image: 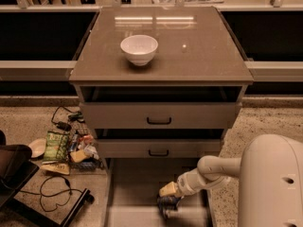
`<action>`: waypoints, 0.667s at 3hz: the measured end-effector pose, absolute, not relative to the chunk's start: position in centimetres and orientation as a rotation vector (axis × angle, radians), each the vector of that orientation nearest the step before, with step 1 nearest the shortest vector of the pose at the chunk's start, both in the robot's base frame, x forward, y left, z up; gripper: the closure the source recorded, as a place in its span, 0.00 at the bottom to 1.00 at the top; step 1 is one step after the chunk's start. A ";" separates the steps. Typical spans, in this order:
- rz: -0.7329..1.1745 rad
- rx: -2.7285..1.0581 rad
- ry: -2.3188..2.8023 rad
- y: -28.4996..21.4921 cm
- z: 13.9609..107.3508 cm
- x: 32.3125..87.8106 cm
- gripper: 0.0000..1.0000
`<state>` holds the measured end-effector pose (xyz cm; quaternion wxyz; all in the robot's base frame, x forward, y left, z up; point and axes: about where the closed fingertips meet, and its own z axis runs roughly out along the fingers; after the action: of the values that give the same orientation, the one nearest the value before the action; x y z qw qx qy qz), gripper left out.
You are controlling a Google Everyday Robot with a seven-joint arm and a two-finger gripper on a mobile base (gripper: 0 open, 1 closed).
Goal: Place blue chip bag into bottom drawer
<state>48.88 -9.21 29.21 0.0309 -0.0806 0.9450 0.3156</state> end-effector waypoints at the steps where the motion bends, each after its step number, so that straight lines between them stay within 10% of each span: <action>1: 0.975 -0.250 2.913 -9.1 29.1 48.8 0.00; 2: 0.975 -0.250 2.913 -9.1 29.1 48.8 0.00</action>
Offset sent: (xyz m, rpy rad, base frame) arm -0.0009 0.0012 -0.0008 0.0010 0.0020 0.0018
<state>48.79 -9.09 29.14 0.0297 -0.0812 0.9447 0.3162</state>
